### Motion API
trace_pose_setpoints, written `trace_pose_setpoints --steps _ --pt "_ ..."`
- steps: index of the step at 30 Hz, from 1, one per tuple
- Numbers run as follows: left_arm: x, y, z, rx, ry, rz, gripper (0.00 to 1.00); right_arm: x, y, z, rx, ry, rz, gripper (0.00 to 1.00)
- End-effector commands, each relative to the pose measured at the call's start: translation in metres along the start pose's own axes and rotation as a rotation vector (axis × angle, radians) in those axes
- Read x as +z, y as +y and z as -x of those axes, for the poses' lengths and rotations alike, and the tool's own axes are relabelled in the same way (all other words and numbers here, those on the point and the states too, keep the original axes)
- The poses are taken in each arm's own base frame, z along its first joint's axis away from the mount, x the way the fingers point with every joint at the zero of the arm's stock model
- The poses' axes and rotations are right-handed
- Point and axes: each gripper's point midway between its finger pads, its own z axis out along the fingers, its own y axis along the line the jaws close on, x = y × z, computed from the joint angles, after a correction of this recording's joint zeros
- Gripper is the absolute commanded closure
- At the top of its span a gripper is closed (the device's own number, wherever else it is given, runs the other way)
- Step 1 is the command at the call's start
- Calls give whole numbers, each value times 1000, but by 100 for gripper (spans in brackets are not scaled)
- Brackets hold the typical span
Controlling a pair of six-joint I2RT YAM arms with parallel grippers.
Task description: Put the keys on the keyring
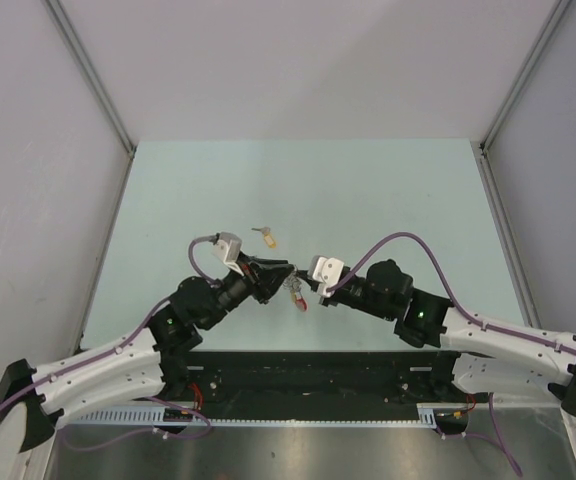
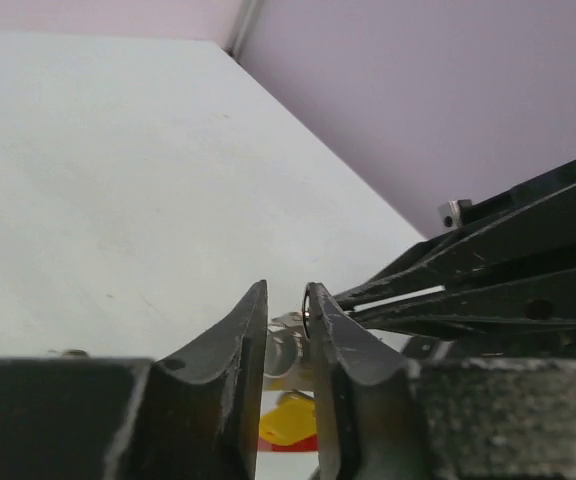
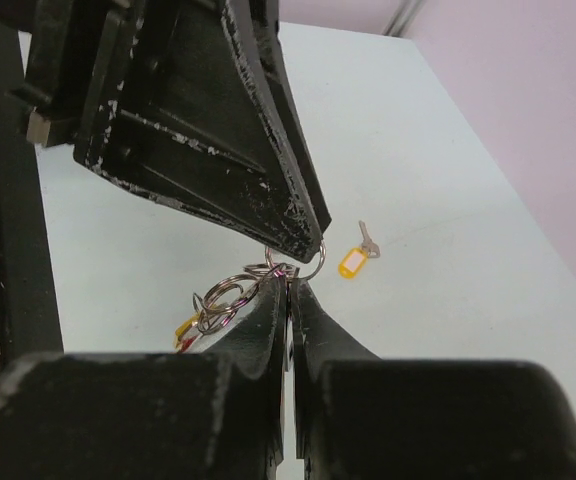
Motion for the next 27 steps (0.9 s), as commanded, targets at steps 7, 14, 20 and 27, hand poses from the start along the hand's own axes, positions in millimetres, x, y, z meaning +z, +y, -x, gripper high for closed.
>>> trace_pose_setpoints --steps 7,14,20,27 --pt "-28 3 42 270 69 -23 57 -17 6 11 -139 8 150 100" --pt "-22 -16 18 353 400 -236 44 -13 13 6 -163 56 216 100" --pt "-20 -28 -13 270 588 -357 46 -13 11 7 -170 63 208 100" --pt "-18 -28 -29 208 674 -373 51 -12 14 5 -168 71 225 100"
